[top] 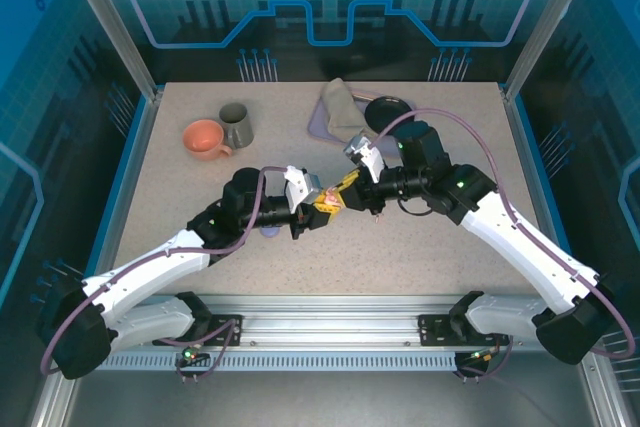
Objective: Insert wireless bluetooth earbuds into charging case
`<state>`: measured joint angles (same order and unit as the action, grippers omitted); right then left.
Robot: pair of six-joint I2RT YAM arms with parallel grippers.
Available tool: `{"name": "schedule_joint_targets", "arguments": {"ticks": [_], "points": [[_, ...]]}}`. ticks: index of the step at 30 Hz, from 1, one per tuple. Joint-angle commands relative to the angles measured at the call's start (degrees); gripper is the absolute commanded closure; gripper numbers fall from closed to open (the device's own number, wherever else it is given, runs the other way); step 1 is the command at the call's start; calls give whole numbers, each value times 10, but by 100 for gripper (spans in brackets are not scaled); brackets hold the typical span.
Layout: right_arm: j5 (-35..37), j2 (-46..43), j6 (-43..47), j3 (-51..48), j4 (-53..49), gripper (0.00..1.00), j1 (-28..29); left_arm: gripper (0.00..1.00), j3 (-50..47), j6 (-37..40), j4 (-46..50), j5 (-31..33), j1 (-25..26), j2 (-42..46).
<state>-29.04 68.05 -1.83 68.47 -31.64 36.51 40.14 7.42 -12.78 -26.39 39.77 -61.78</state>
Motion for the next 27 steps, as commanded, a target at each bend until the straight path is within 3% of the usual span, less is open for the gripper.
{"name": "schedule_joint_targets", "arguments": {"ticks": [1,7,21,27], "points": [[-9,-7,12,-14,-1,80,10,100,26,0,-24,-16,4,8],[-9,-7,9,-16,8,79,10,100,27,-1,-24,-17,4,7],[-15,0,-6,12,-5,67,4,100,27,-1,-27,-18,5,3],[2,-35,-30,19,-1,52,-21,100,23,0,-28,-14,5,6]]}}
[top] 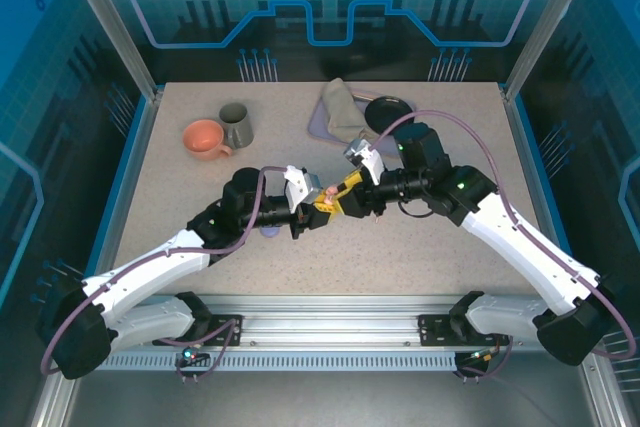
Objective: Insert wireless bluetooth earbuds into charging case
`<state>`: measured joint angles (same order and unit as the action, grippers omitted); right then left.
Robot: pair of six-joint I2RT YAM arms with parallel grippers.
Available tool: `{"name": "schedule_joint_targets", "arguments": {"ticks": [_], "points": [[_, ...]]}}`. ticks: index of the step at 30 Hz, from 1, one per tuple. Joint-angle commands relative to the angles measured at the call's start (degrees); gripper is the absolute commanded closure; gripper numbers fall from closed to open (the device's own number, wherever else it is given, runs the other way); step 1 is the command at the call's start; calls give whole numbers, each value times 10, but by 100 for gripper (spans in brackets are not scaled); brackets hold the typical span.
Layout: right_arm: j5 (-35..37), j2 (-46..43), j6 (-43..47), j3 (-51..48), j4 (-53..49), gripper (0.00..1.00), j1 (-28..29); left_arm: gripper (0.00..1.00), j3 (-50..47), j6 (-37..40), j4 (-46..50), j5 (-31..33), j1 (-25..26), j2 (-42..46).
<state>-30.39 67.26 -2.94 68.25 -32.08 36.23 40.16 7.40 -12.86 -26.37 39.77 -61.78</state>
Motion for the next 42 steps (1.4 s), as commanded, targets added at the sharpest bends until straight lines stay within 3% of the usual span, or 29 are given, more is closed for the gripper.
{"name": "schedule_joint_targets", "arguments": {"ticks": [1,5,13,16,24,32,42], "points": [[27,-37,-28,22,4,49,-26,100,24,1,-28,-13,4,6],[66,-63,-64,29,-15,38,-69,100,22,3,-25,-7,4,7],[206,-64,-187,34,-96,36,-137,100,7,35,-9,26,4,49],[220,-47,-239,18,-120,30,-155,100,0,43,-7,31,4,66],[185,66,-288,-16,-188,26,-173,100,-4,59,13,32,5,83],[242,185,-324,-18,-209,31,-152,100,-7,81,19,15,4,98],[262,313,-365,27,-182,46,-123,100,-9,108,22,-2,4,117]]}}
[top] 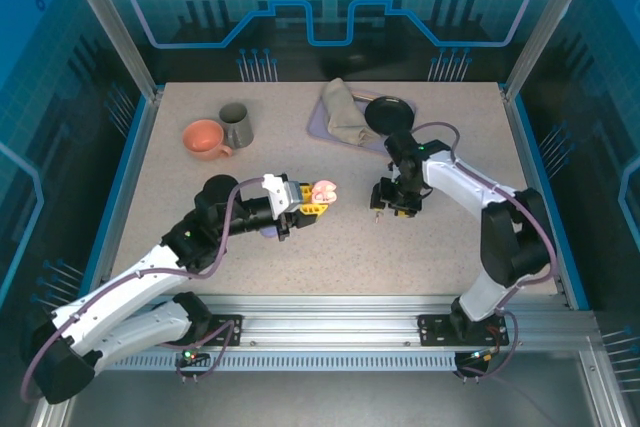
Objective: Insert wireless bluetooth earbuds into charging case
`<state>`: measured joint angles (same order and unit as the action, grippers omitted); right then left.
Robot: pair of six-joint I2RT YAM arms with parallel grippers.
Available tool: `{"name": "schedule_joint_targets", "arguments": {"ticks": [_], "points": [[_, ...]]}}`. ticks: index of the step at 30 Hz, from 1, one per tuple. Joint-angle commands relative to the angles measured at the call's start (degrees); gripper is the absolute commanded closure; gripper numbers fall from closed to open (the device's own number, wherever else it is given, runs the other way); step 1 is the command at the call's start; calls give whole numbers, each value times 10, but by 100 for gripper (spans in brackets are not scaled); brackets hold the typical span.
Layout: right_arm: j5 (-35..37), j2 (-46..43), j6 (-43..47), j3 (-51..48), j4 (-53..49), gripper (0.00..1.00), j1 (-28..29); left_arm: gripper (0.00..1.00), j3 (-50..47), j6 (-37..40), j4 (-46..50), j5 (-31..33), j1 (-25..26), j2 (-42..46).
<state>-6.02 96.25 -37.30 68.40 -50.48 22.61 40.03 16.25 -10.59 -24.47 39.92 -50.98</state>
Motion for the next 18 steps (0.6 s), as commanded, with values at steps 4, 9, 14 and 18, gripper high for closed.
{"name": "schedule_joint_targets", "arguments": {"ticks": [4,9,14,18], "points": [[32,60,-33,42,8,51,22,100,-10,28,4,-27,3,13],[44,94,-41,53,13,55,27,100,-15,32,4,-29,3,20],[60,112,-42,55,11,56,34,100,-16,39,7,-29,3,26],[64,126,-41,60,11,58,37,100,-18,41,7,-29,3,27]]}}
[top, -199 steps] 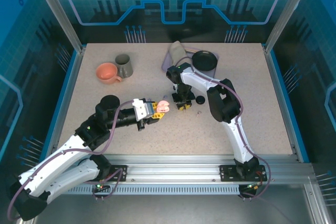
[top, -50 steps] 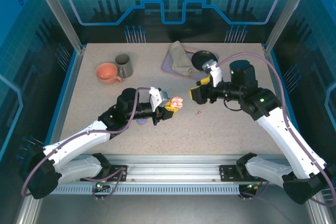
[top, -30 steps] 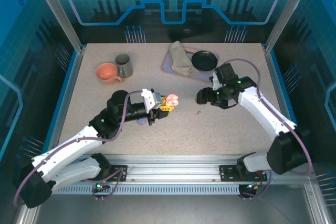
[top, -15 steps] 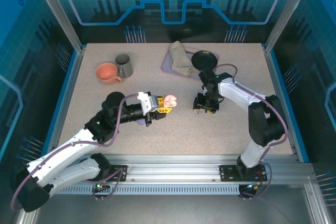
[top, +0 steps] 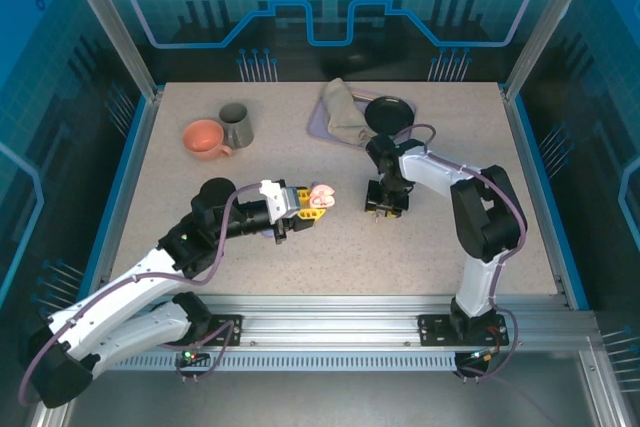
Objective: Insert wireless bluetooth earbuds into charging case
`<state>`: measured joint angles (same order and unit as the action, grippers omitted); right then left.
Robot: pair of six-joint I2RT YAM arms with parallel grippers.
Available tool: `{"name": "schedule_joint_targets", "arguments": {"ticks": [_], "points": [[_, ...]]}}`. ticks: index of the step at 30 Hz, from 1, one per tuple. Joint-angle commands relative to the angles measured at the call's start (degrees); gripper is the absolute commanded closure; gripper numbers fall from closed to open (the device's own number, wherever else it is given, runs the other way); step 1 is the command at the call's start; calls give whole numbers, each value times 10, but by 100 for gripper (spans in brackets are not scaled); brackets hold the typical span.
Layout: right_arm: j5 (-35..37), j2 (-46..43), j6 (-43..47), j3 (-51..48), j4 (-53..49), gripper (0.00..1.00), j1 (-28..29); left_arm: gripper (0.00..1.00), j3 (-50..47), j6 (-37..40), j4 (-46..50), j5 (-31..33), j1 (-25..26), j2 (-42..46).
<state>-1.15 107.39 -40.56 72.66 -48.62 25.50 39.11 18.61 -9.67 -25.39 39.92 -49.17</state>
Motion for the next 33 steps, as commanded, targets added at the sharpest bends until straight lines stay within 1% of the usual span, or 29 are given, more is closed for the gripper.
{"name": "schedule_joint_targets", "arguments": {"ticks": [1,7,33], "points": [[16,17,-7,18,-8,59,8,100,-9,18,-2,-19,3,9],[29,26,-6,19,-13,61,8,100,-9,19,2,-19,3,9],[22,75,-3,31,-12,69,22,100,-9,21,16,-19,3,16]]}}
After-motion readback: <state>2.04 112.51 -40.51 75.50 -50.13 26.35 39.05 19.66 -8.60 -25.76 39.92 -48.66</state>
